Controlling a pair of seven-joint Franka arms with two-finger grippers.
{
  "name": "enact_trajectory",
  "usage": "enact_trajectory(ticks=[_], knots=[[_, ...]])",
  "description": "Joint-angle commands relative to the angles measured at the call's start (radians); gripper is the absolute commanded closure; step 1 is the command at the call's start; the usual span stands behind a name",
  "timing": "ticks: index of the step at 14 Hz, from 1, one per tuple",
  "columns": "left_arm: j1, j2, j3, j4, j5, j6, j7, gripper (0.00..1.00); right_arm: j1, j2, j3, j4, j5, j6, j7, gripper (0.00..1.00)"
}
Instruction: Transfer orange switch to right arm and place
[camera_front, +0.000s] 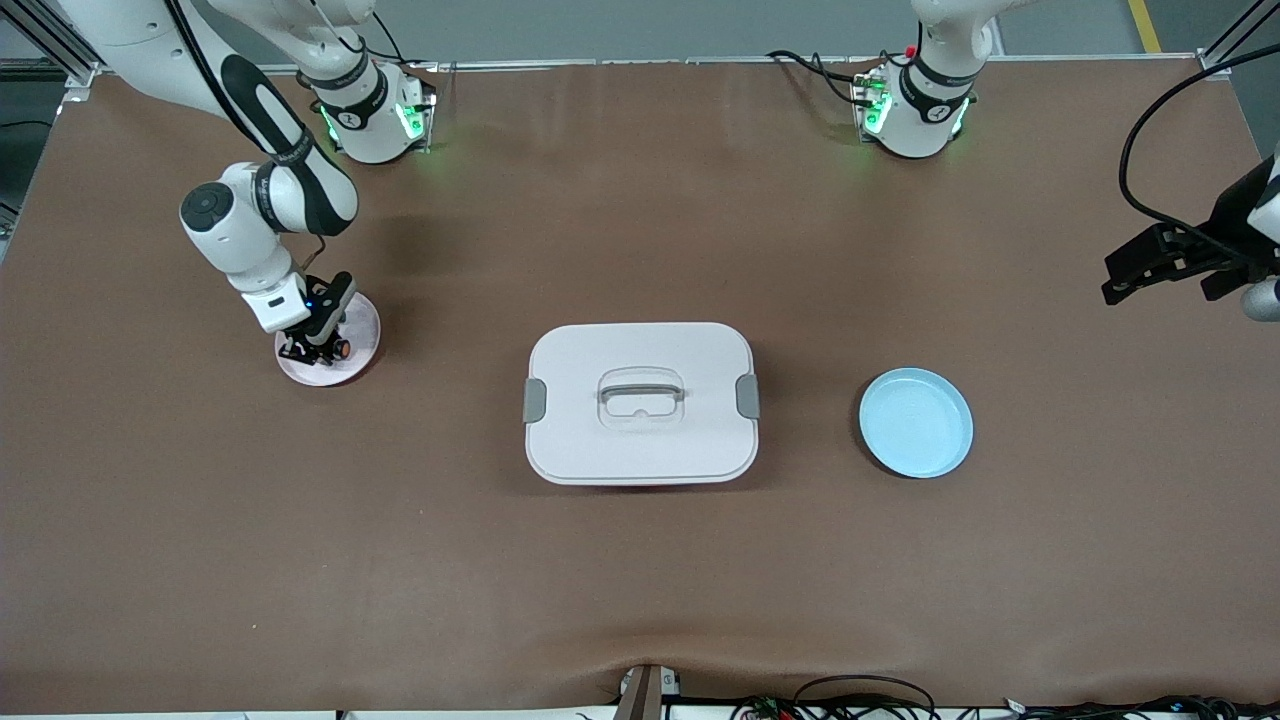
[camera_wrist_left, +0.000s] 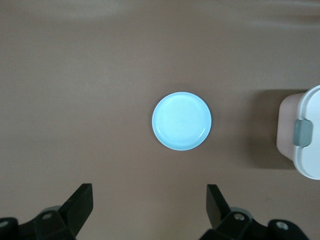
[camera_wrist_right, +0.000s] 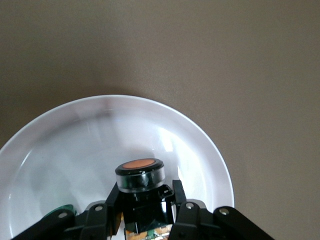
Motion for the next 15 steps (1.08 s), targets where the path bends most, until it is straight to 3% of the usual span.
enact_trajectory(ticks=[1,7,10,15], knots=[[-0.154,-0.083,0.135,-0.091,0.002,0.001,0.034,0.0,0.013,0.013,0.005,0.003,-0.009,0.02,0.048,0.01],[-0.251,-0.168,0.238,-0.18,-0.052,0.003,0.035,0.0,0.02,0.0,0.008,0.016,-0.009,0.011,0.066,0.0],[-0.257,-0.202,0.246,-0.212,-0.052,0.004,0.035,0.0,0.02,-0.009,0.012,0.026,-0.007,-0.003,0.08,0.0],[-0.254,-0.273,0.249,-0.297,-0.065,0.049,0.037,0.0,0.02,-0.111,0.014,0.12,0.017,-0.334,0.106,0.0]])
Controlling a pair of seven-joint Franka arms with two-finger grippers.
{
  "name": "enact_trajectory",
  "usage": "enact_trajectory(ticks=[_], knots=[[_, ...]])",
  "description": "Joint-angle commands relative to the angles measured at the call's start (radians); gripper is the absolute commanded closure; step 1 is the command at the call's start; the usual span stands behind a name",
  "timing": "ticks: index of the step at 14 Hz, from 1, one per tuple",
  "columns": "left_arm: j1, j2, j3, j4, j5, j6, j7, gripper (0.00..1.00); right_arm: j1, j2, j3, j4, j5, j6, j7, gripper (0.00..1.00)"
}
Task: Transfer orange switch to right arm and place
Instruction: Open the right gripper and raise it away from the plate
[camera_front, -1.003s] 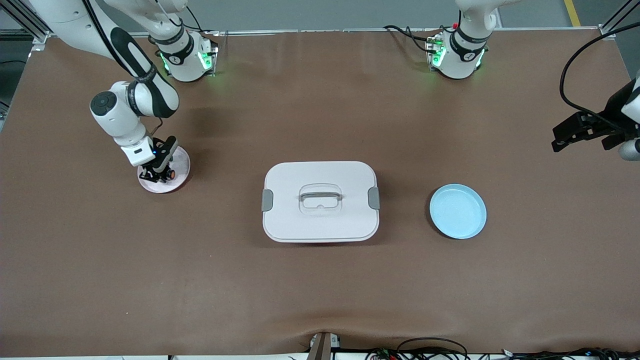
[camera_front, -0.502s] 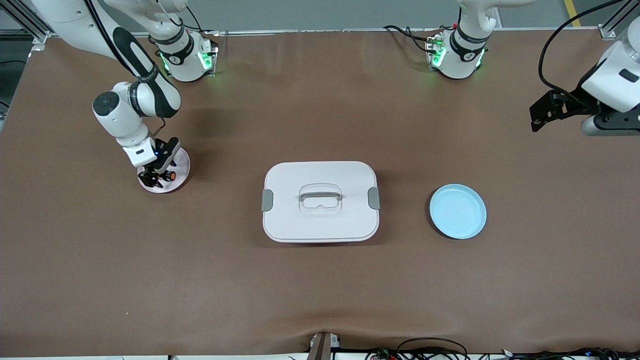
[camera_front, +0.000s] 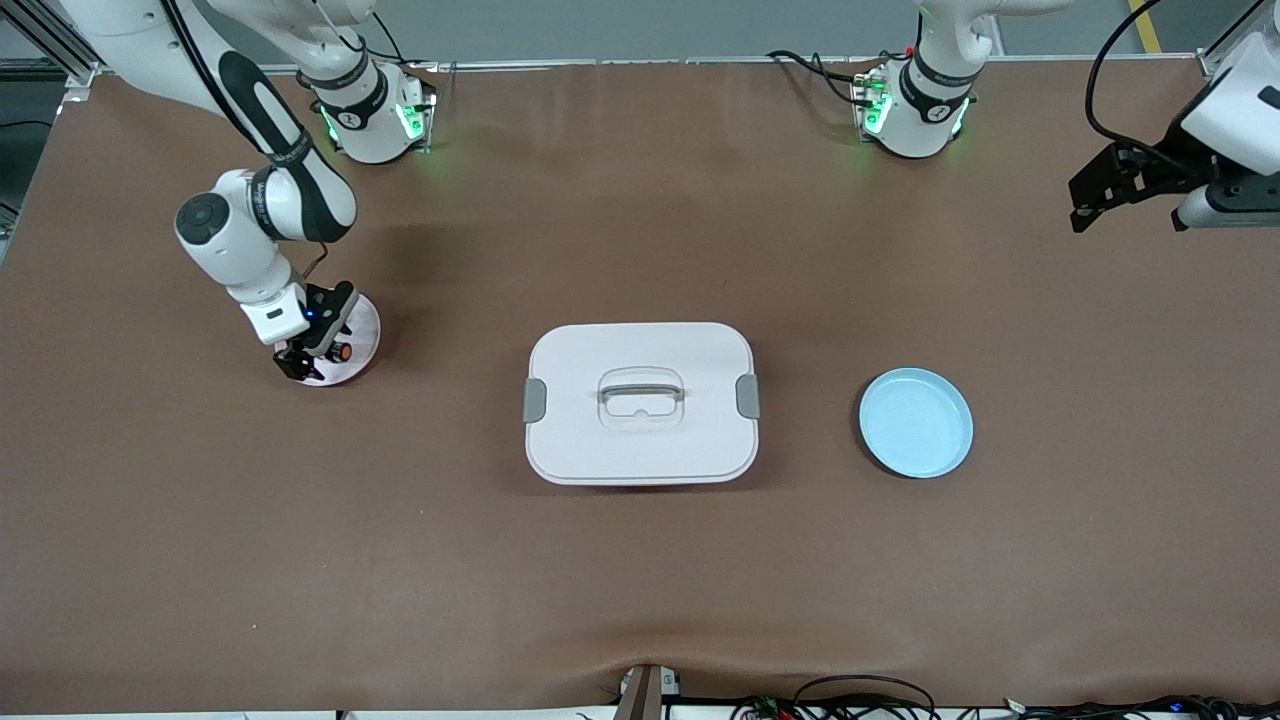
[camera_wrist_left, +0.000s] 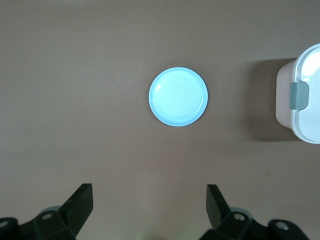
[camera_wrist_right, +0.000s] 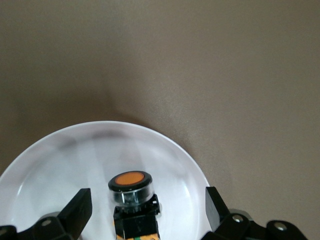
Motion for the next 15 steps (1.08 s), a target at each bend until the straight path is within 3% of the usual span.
enact_trajectory(ticks=[1,8,12,15], knots=[[0.002,-0.044,0.017,-0.058,-0.048,0.031,0.019,0.0,0.004,-0.1,0.003,0.053,0.016,-0.206,0.041,0.0],[0.028,-0.031,0.019,-0.054,-0.067,0.025,0.021,0.0,-0.015,-0.171,-0.011,0.425,0.014,-0.871,0.234,0.0],[0.028,-0.013,0.019,-0.052,-0.067,0.027,0.019,0.0,-0.019,-0.172,-0.011,0.521,0.002,-1.013,0.426,0.0],[0.028,-0.004,0.019,-0.048,-0.067,0.036,0.019,0.0,-0.011,-0.186,-0.005,0.591,-0.002,-1.149,0.683,0.0]])
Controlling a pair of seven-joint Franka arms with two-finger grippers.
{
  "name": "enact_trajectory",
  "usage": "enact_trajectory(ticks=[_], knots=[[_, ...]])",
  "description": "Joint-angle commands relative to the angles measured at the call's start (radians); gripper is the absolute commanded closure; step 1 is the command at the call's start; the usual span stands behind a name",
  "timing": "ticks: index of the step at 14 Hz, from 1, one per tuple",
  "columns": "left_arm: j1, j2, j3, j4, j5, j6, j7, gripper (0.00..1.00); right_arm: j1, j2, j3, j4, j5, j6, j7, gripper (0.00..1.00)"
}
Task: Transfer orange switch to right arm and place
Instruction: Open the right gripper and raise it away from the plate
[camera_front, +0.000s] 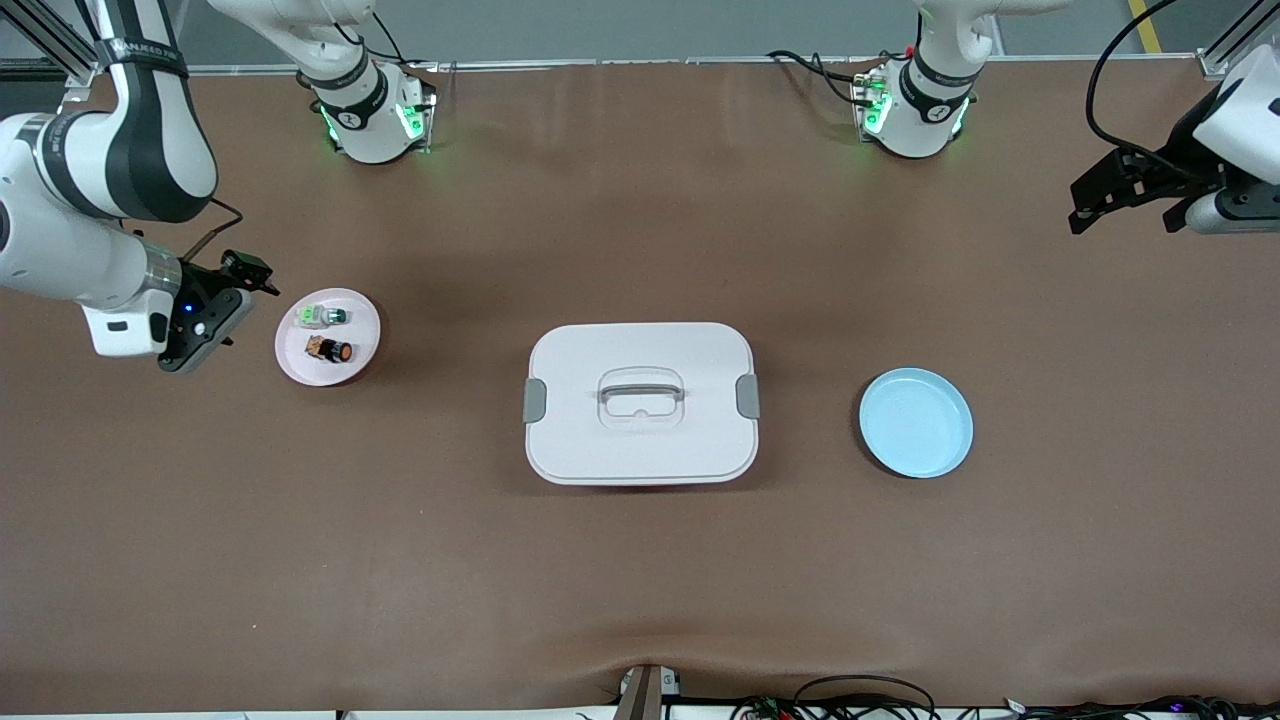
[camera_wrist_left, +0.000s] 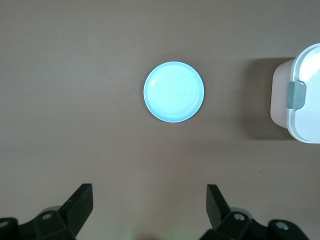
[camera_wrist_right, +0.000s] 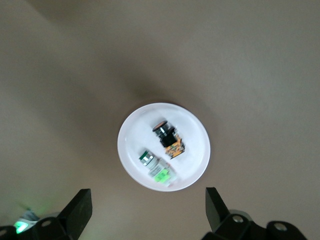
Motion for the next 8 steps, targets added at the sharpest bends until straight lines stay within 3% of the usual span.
enact_trajectory(ticks=[1,4,8], knots=[[0.003,-0.001,0.003,-0.004,-0.017,0.021,0.019,0.0,0.002,-0.002,0.016,0.095,-0.021,-0.134,0.223,0.0],[-0.005,-0.001,0.002,-0.004,-0.018,0.038,0.019,0.0,0.057,0.008,0.015,0.207,-0.121,-0.24,0.409,0.0],[-0.007,0.004,0.0,-0.006,-0.018,0.046,0.021,0.0,0.068,0.019,0.013,0.283,-0.13,-0.285,0.545,0.0]])
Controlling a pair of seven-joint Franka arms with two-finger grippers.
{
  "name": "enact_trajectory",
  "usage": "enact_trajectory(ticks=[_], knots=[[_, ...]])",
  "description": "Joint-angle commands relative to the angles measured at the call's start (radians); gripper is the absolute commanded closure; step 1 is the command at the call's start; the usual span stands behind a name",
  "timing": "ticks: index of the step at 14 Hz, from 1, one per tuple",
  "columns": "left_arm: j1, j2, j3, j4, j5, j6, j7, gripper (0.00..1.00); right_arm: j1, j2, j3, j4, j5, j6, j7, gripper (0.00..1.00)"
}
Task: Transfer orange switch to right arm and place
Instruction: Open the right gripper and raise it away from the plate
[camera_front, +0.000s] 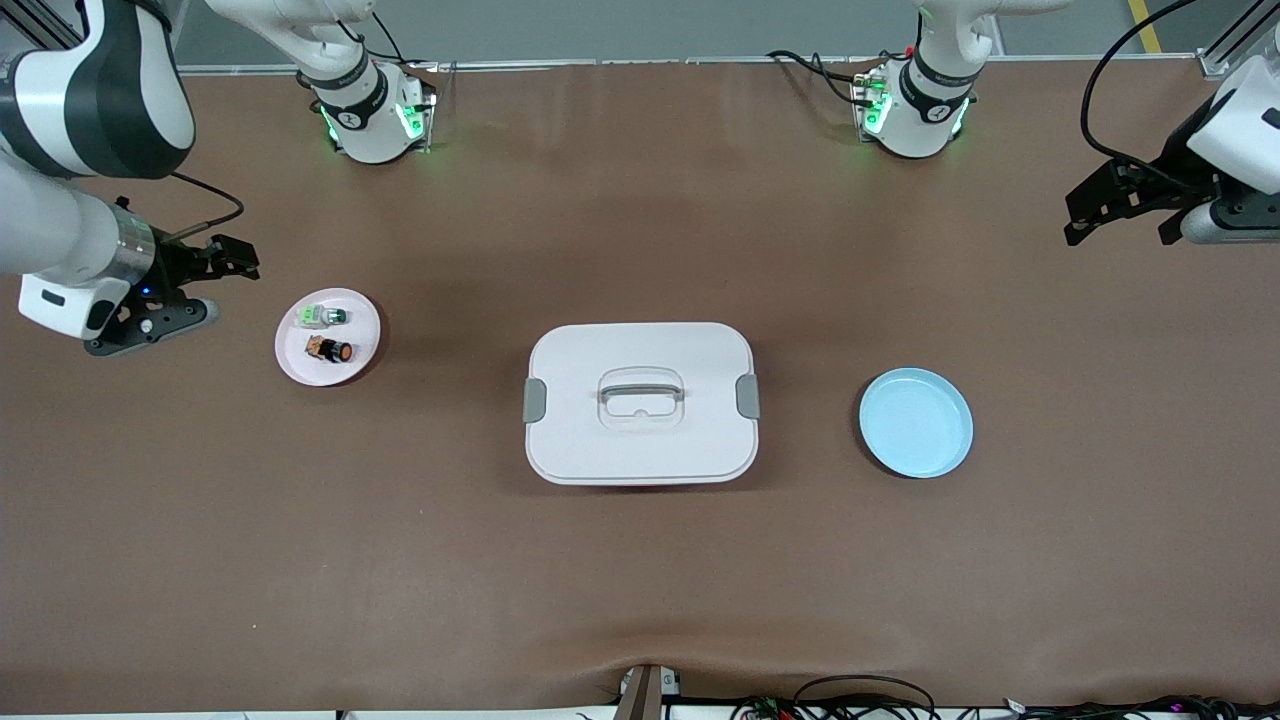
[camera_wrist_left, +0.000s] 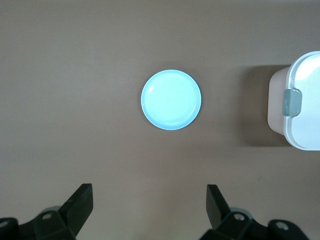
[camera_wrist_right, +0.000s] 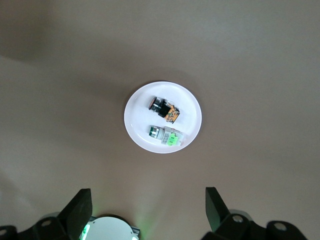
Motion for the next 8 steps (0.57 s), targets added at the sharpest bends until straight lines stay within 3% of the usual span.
enact_trajectory(ticks=[1,8], knots=[[-0.003,-0.004,-0.001,-0.007,-0.016,0.006,0.021,0.0,-0.006,0.017,-0.005,0.063,-0.022,-0.034,0.053,0.0],[0.005,-0.008,-0.004,-0.006,0.003,-0.001,0.018,0.0,-0.066,0.019,-0.009,0.259,-0.002,-0.102,0.119,0.0]])
